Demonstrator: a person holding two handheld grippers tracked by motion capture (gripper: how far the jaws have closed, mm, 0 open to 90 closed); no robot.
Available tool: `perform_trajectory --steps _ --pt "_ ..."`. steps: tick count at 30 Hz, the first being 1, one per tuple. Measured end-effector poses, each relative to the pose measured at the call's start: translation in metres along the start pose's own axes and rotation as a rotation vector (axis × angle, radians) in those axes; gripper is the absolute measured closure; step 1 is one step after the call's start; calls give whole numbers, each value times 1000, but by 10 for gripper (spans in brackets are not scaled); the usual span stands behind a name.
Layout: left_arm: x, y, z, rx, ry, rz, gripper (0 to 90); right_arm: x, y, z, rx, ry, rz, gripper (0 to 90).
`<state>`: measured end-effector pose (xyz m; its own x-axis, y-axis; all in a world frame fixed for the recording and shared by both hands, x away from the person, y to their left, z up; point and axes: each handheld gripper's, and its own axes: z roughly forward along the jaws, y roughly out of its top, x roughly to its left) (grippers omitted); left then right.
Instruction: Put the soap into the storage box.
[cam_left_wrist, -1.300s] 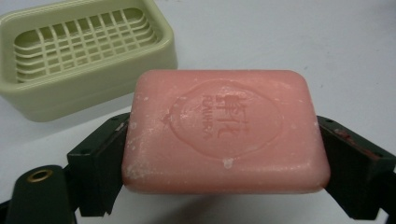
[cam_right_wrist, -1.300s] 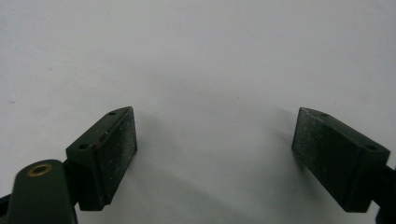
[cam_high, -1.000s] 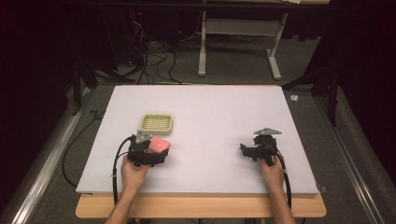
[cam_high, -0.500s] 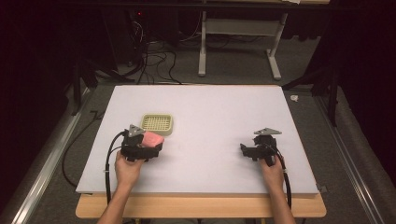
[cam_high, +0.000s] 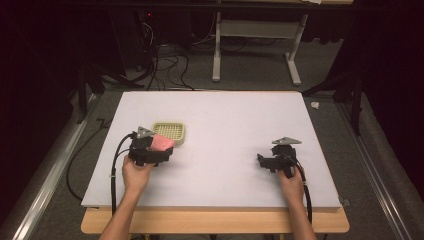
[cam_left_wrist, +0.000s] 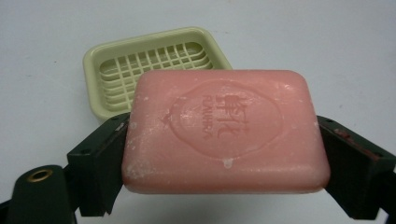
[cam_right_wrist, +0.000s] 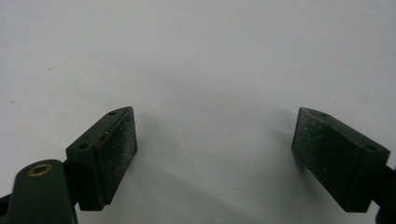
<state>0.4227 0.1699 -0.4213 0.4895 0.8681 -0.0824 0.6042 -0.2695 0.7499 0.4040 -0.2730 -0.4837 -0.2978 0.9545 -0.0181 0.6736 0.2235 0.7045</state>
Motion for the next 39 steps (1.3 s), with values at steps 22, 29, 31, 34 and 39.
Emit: perform_trajectory --steps 22,29,31,34,39 --pt "1 17 12 25 47 29 139 0 0 0 0 0 1 145" --pt "1 23 16 20 35 17 139 0 0 0 0 0 1 145" --pt "1 26 17 21 36 17 139 0 0 0 0 0 1 145" --pt "0 30 17 12 40 19 139 0 0 0 0 0 1 146" --pt "4 32 19 18 42 -3 139 0 0 0 0 0 1 146"
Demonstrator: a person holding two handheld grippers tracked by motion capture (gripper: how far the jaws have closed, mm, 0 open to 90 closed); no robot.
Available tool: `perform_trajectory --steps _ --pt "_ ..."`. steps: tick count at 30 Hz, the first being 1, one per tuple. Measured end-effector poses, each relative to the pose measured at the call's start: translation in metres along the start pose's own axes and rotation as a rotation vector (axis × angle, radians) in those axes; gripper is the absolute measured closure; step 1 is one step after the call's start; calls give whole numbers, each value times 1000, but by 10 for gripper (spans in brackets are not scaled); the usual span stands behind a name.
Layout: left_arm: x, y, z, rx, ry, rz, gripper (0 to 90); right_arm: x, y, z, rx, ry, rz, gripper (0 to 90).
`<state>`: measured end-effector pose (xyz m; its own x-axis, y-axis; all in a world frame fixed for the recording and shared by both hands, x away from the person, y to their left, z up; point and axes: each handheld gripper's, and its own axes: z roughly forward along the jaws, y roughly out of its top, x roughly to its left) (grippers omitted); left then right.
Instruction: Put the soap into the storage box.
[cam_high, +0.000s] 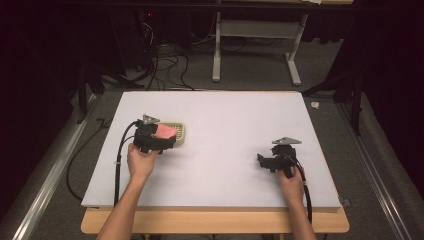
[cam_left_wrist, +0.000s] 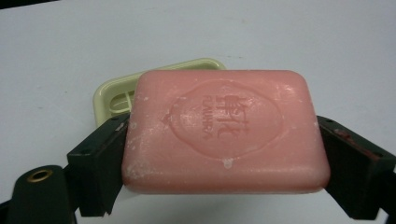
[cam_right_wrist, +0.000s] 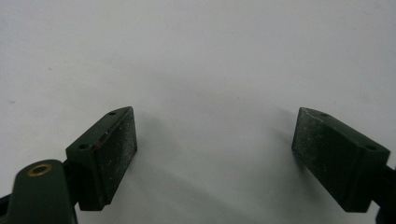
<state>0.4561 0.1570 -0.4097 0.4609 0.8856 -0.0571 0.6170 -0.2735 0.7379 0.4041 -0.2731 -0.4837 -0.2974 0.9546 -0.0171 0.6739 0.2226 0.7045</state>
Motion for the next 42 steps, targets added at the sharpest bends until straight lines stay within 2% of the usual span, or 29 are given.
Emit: perform_trajectory --steps 3,7,10,17,19,23,34,38,42 --pt "3 4 0 2 14 -3 139 0 0 0 0 0 0 145" --pt "3 8 1 11 31 18 139 0 0 0 0 0 0 145" --pt "5 9 3 8 18 -1 138 0 0 0 0 -1 0 145" --pt "14 12 14 24 20 -62 139 0 0 0 0 0 1 145" --pt "14 15 17 34 41 -55 139 0 0 0 0 0 0 145" --pt "14 19 22 44 46 -53 138 0 0 0 0 0 1 145" --pt "13 17 44 88 71 -87 138 0 0 0 0 1 0 145" --pt "16 15 53 118 84 -98 139 0 0 0 0 1 -1 145" --pt "17 13 58 127 87 -109 138 0 0 0 0 1 0 145"
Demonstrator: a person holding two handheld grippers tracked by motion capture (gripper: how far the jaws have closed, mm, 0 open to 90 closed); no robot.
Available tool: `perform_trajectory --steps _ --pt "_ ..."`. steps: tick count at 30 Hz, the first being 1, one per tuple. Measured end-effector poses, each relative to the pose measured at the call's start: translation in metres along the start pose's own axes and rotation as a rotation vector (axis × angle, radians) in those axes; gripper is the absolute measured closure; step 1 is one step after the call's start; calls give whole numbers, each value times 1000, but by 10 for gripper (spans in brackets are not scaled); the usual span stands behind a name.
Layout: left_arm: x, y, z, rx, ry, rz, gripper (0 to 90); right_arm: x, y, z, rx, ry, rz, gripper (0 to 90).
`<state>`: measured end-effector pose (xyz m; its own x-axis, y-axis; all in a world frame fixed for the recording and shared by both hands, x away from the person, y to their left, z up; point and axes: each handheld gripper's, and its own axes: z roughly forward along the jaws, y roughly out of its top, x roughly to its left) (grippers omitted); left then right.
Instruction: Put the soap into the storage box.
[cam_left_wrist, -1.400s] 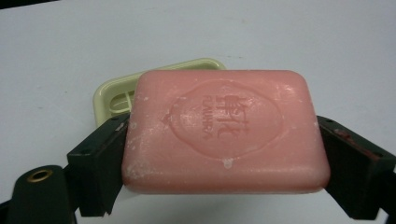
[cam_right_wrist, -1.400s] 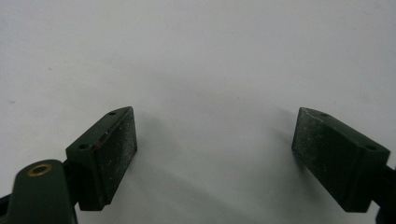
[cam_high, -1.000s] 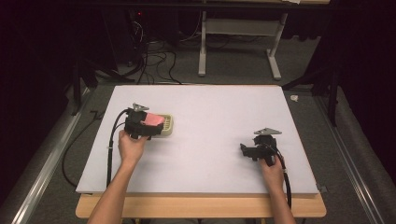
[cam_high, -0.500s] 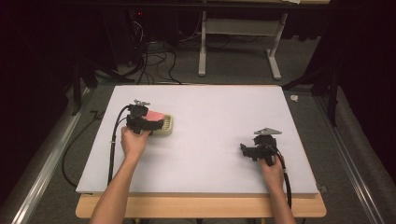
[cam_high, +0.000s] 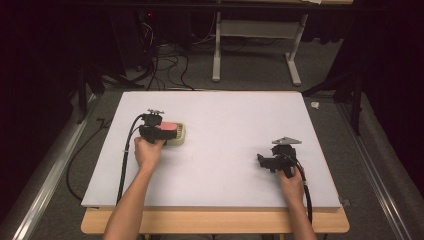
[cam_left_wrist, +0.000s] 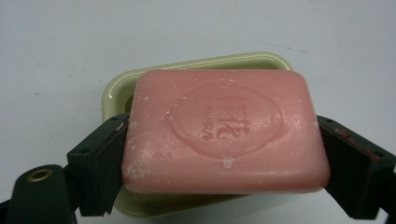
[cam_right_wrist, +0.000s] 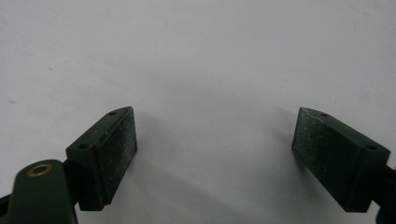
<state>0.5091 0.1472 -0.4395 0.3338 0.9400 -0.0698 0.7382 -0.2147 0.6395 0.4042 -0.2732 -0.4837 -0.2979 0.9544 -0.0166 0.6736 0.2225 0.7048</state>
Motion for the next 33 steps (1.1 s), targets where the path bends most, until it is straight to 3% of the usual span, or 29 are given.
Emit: perform_trajectory --steps 11,16,19,23,33 --pt "-2 -1 12 26 16 -22 138 0 0 0 0 -1 -2 146" --pt "-1 0 15 38 -10 -52 137 0 0 0 0 -1 -2 146" --pt "-2 0 17 36 18 -45 137 0 0 0 0 -1 -2 146" --pt "-2 -1 20 50 24 -43 128 0 0 0 0 -1 -2 146" --pt "1 1 5 -15 17 -46 88 0 0 0 0 -1 -2 146"
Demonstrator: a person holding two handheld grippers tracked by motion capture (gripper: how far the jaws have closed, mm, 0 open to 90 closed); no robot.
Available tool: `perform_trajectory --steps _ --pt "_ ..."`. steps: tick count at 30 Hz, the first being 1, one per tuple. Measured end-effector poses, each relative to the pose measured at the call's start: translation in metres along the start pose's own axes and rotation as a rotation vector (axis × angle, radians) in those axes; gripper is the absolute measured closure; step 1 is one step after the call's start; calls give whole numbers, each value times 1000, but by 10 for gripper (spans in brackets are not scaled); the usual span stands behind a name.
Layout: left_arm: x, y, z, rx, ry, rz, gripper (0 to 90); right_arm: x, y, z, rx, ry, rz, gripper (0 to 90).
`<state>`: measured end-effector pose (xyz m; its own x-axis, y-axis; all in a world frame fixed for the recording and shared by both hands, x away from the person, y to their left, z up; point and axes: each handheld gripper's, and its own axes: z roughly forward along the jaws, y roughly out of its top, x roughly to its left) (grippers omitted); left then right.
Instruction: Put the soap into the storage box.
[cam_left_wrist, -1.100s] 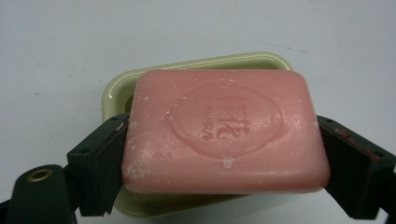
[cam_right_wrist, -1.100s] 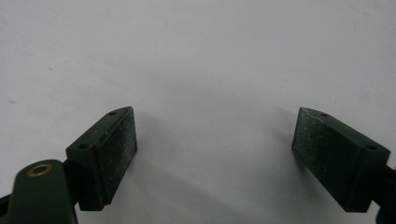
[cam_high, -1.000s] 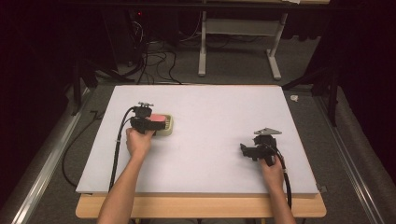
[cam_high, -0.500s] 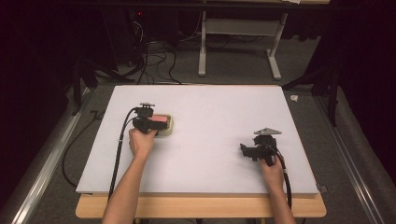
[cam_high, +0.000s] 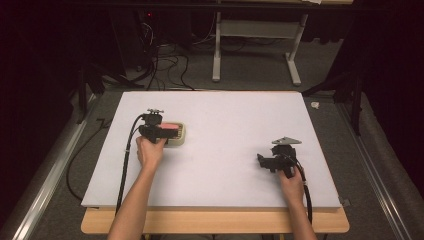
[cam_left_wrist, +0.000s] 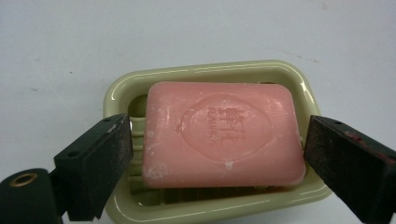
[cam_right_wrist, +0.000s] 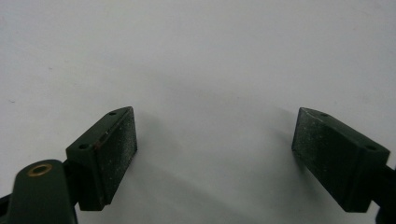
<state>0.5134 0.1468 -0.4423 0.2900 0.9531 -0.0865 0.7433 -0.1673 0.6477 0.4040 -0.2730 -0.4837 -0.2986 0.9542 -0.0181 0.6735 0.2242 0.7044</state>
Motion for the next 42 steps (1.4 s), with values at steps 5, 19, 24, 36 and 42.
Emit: perform_trajectory --steps 5,19,24,36,42 --pt "-2 -2 -8 -18 34 50 87 0 0 0 0 0 0 146" --pt "2 -7 -38 -126 -29 58 107 0 0 0 0 0 -1 146" --pt "5 -10 -46 -141 -39 61 114 0 0 0 0 0 0 146" --pt "11 -18 -69 -198 -38 69 120 0 0 0 0 -1 0 146" --pt "15 -22 -78 -219 -49 62 122 0 0 0 0 -1 0 146"
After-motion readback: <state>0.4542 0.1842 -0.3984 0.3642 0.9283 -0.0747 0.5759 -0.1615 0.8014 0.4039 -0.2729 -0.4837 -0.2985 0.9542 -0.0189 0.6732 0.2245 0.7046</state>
